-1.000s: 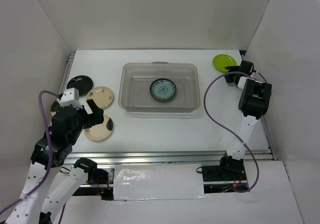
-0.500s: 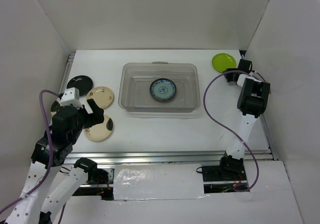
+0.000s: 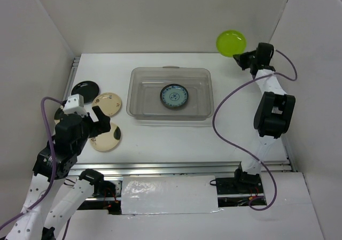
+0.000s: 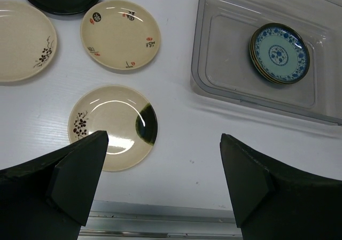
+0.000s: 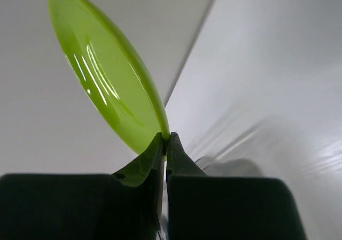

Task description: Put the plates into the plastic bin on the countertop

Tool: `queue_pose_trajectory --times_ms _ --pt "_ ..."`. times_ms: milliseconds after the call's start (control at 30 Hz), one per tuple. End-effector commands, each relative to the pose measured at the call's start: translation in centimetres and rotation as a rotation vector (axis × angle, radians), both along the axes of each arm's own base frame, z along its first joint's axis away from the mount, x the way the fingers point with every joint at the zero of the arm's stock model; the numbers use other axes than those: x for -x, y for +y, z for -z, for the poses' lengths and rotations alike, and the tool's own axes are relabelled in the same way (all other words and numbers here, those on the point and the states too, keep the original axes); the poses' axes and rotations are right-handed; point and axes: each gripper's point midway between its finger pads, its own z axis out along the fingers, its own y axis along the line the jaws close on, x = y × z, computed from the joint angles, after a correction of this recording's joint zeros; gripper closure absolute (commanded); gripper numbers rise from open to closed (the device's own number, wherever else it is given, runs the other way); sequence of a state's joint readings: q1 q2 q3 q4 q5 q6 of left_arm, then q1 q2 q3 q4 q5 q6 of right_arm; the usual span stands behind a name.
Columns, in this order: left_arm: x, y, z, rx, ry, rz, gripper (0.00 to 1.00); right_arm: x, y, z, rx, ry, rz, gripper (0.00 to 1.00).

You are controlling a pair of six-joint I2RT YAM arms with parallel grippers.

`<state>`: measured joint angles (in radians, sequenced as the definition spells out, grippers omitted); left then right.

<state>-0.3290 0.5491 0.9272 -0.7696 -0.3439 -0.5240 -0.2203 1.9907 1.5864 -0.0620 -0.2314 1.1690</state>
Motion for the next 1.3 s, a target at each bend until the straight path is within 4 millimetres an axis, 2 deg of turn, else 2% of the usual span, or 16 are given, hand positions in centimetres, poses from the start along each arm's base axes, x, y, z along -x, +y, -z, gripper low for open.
queue_pose_trajectory --times_ms 0,33,133,167,333,367,533,733,800,900,967,1100,1133,1200,1233,1267 --pt "-0.3 0.5 -1.3 0.003 -0.055 -0.029 0.01 2.1 8.5 -1.5 0.063 0.021 -0.331 1.00" --pt "-0.3 0.6 -1.2 0.002 -0.050 -0.036 0.01 2.9 11.5 -0.4 0.070 0.039 -0.405 1.00" --pt "-0.5 1.1 -0.9 -0.005 -0.026 -0.078 0.01 5.0 15.0 0.4 0.130 0.033 -0.503 1.00" --pt "-0.7 1.2 -0.8 -0.008 -0.015 -0.094 0.01 6.6 18.0 0.9 0.150 0.034 -0.575 1.00" --pt "-1.0 1.3 -0.3 -0.017 0.015 -0.111 0.01 9.2 23.4 1.9 0.204 0.054 -0.731 1.00" --pt "-1.1 1.3 -0.3 -0.018 0.021 -0.112 0.01 9.6 24.9 3.5 0.216 0.083 -0.791 1.00" --pt "-0.9 1.5 -0.3 -0.019 0.027 -0.123 0.01 10.8 26.0 7.4 0.219 0.190 -0.825 1.00" --pt "-0.2 1.8 -0.4 0.029 0.121 -0.197 0.01 11.8 26.2 7.7 0.261 0.225 -0.833 0.99" --pt "-0.2 1.6 0.4 0.050 0.166 -0.222 0.01 12.2 26.4 7.1 0.259 0.206 -0.840 0.97" --pt "-1.1 0.4 2.0 0.098 0.234 -0.229 0.01 13.4 27.1 5.5 0.261 0.165 -0.873 0.48" --pt "-1.4 -0.4 3.2 0.154 0.283 -0.250 0.01 14.0 27.5 3.1 0.291 0.116 -0.882 0.01" --pt "-1.7 -0.6 4.5 0.234 0.307 -0.325 0.01 15.9 27.3 -2.3 0.376 0.015 -0.865 0.00" --pt "-1.3 -0.3 4.8 0.248 0.316 -0.360 0.01 16.6 26.5 -4.8 0.436 -0.039 -0.832 0.00" --pt "-1.0 0.2 5.9 0.304 0.315 -0.458 0.01 18.6 26.9 -6.1 0.482 -0.080 -0.839 0.00" --pt "-0.3 0.7 6.6 0.314 0.336 -0.505 0.01 20.0 26.5 -8.8 0.510 -0.150 -0.825 0.00" --pt "0.3 1.1 7.7 0.367 0.348 -0.588 0.01 21.0 26.6 -9.7 0.513 -0.184 -0.832 0.00"
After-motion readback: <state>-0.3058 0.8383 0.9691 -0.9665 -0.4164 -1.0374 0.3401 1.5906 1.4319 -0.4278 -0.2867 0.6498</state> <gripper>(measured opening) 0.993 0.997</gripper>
